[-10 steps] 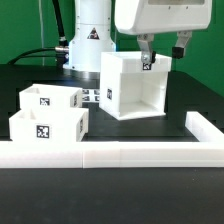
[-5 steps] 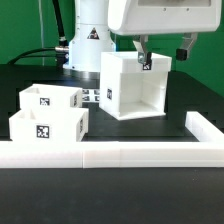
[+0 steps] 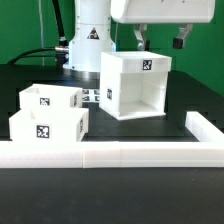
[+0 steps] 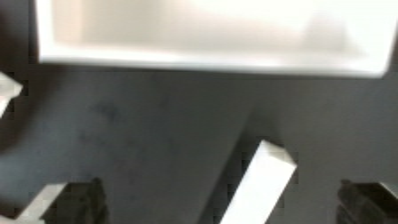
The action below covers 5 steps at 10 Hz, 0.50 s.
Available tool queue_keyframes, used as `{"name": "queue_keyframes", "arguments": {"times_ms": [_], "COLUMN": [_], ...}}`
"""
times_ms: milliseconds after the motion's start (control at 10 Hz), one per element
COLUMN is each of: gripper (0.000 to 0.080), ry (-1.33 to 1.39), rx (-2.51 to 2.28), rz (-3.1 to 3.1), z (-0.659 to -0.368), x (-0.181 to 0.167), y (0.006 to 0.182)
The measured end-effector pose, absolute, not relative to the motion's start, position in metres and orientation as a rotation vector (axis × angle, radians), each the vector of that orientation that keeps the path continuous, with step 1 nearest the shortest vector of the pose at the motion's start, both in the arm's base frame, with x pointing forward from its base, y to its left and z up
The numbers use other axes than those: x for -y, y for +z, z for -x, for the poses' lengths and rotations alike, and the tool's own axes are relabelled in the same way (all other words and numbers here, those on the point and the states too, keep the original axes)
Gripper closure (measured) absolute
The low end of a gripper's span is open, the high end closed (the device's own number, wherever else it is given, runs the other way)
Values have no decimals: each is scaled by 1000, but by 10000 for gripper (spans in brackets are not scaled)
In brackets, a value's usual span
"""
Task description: Assemble drawer
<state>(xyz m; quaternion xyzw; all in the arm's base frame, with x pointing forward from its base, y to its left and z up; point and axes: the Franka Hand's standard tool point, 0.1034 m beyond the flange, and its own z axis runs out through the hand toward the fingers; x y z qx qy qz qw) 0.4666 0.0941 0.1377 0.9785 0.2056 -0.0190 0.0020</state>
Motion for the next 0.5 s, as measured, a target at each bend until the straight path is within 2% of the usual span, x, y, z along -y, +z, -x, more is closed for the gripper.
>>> {"name": "queue_keyframes", "arguments": {"times_ms": [500], "gripper": [150], "ry": [-65], "rx": [-644], "rz": [-3072], "z": [-468], "x": [-93], "y": [136]}}
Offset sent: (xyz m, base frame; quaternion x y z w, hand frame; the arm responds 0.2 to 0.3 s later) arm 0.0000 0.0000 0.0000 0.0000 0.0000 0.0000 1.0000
